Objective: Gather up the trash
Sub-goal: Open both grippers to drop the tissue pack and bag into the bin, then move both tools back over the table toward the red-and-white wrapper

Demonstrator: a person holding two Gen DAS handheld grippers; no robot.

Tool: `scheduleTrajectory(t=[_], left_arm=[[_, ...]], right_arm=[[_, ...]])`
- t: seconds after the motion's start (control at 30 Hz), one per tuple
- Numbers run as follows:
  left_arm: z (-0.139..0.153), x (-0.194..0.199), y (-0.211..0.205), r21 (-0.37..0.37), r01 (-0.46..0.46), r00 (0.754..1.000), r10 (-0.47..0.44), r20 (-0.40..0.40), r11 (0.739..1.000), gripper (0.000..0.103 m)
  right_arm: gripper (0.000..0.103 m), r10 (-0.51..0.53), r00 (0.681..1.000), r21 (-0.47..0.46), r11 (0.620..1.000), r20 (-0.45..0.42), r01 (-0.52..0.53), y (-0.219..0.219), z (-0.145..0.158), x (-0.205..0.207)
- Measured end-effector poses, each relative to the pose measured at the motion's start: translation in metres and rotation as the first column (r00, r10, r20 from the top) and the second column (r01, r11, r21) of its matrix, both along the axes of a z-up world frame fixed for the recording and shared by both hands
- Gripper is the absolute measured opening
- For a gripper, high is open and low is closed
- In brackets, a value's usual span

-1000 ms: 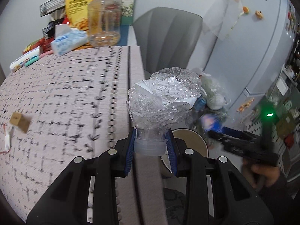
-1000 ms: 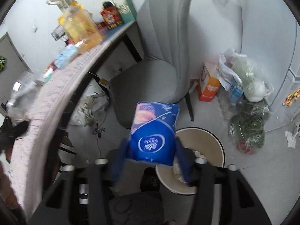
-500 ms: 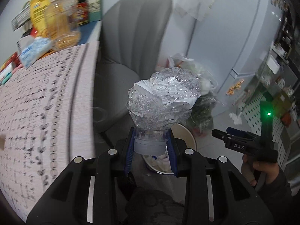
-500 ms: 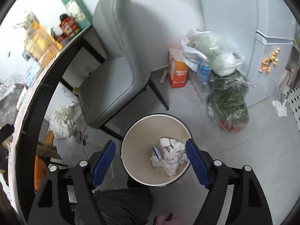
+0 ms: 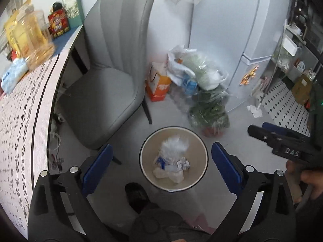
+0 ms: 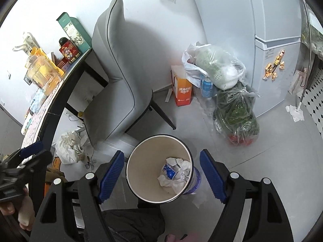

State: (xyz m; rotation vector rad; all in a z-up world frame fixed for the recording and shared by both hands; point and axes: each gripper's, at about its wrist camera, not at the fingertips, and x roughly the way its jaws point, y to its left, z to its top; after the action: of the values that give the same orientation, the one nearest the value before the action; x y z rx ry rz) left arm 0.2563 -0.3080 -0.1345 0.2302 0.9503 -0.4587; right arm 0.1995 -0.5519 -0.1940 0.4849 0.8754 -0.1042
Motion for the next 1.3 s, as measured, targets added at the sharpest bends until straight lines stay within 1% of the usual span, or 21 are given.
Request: scheduleTrajectory(t=[0.07, 0.2, 0.33, 0.53, 0.73, 0.8, 0.9, 1.03, 1.13, 1.3], left_arm=[[0.004, 0.0, 0.011, -0.018, -0.021, 1.0, 0.021, 0.002, 1.0, 0.097], [0.016, 0.0, 0.037, -0.014, -0.07, 0.997, 0.071, 0.032, 0.997, 0.097], [0.032, -0.002, 0.067, -0.041, -0.123, 0.991, 0.125, 0.056, 0.992, 0.097], [0.053, -0.01, 0.118, -0.088, -0.215, 0.971, 0.222, 0.085, 0.973, 0.097], [0.07, -0.021, 0.169, -0.123, -0.298, 0.943, 0.312, 0.115, 0.946, 0.097], [0.075, -0.025, 0.187, -0.133, -0.327, 0.931, 0.343, 0.124, 0.936, 0.097], [0.079, -0.03, 0.217, -0.158, -0.375, 0.909, 0.396, 0.131, 0.914, 0.097], [0.083, -0.036, 0.253, -0.18, -0.434, 0.878, 0.459, 0.137, 0.883, 0.097], [0.088, -0.042, 0.283, -0.206, -0.479, 0.848, 0.51, 0.141, 0.853, 0.097], [0.09, -0.053, 0.334, -0.248, -0.559, 0.79, 0.599, 0.13, 0.791, 0.097]], right_arm=[[0.076, 0.008, 1.0, 0.003, 1.0, 0.0, -0.008, 0.004, 0.001, 0.001], [0.076, 0.033, 0.999, 0.008, 0.999, 0.001, -0.033, 0.016, 0.001, 0.005], [0.076, 0.067, 0.998, 0.007, 0.998, 0.011, -0.067, 0.034, 0.007, 0.01], [0.078, 0.123, 0.992, -0.006, 0.992, 0.034, -0.123, 0.066, 0.023, 0.016], [0.084, 0.189, 0.979, -0.022, 0.982, 0.075, -0.188, 0.106, 0.048, 0.021], [0.088, 0.213, 0.973, -0.03, 0.977, 0.09, -0.211, 0.121, 0.057, 0.024], [0.09, 0.251, 0.962, -0.039, 0.968, 0.106, -0.248, 0.143, 0.069, 0.028], [0.092, 0.305, 0.945, -0.057, 0.952, 0.122, -0.3, 0.174, 0.082, 0.033], [0.092, 0.339, 0.932, -0.066, 0.941, 0.127, -0.333, 0.194, 0.089, 0.036], [0.092, 0.397, 0.908, -0.083, 0.917, 0.131, -0.389, 0.232, 0.098, 0.041]])
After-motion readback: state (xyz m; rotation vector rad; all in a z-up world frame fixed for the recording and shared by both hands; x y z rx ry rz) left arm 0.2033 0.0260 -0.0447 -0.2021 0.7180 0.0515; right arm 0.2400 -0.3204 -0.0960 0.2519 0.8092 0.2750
